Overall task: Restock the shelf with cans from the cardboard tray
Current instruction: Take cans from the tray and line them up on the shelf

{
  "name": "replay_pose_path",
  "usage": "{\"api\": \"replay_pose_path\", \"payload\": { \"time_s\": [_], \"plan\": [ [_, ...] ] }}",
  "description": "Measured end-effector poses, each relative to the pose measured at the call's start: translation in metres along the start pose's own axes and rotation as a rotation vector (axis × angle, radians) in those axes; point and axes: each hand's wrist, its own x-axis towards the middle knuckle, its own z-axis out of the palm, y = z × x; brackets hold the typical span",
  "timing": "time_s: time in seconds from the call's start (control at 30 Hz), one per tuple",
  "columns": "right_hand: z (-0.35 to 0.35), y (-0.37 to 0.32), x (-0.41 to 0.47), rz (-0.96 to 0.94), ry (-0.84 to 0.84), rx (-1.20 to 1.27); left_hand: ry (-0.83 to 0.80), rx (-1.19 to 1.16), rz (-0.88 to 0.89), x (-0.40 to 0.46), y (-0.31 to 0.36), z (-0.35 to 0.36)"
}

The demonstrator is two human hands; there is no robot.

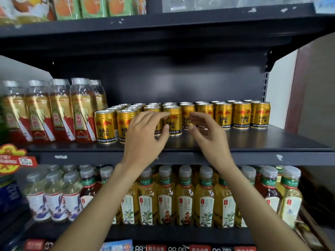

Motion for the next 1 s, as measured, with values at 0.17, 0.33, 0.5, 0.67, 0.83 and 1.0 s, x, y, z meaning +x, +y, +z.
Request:
{"api": "replay_pose_path", "payload": {
  "time_s": [0.17,0.33,0.5,0.67,0.83,1.0],
  "plan": [
    [0.011,-0.019,-0.074,-0.175,0.224,0.069,0.146,-0.448,-0.236,-0.055,0.033,-0.028],
    [0.03,-0.003,-0.165,-0.158,0.108,-0.048,0.027,-0.644,-0.572,-0.153,0.045,-0.036],
    [0.038,0.037,-0.272,0.214,-0.364,-0.179,-0.659,-0.428,-0.869,-0.291,0.026,-0.045],
    [0.043,0.079,-0.37,0.57,-0.707,-0.297,-0.891,-0.284,-1.034,-0.408,0.017,-0.059],
    [0.054,0.106,-0.432,0.737,-0.932,-0.485,-0.939,-0.245,-1.079,-0.476,0.034,-0.05],
    [0.073,0.106,-0.466,0.668,-1.177,-0.76,-1.22,-0.32,-1.124,-0.516,0.049,-0.029]
  ]
}}
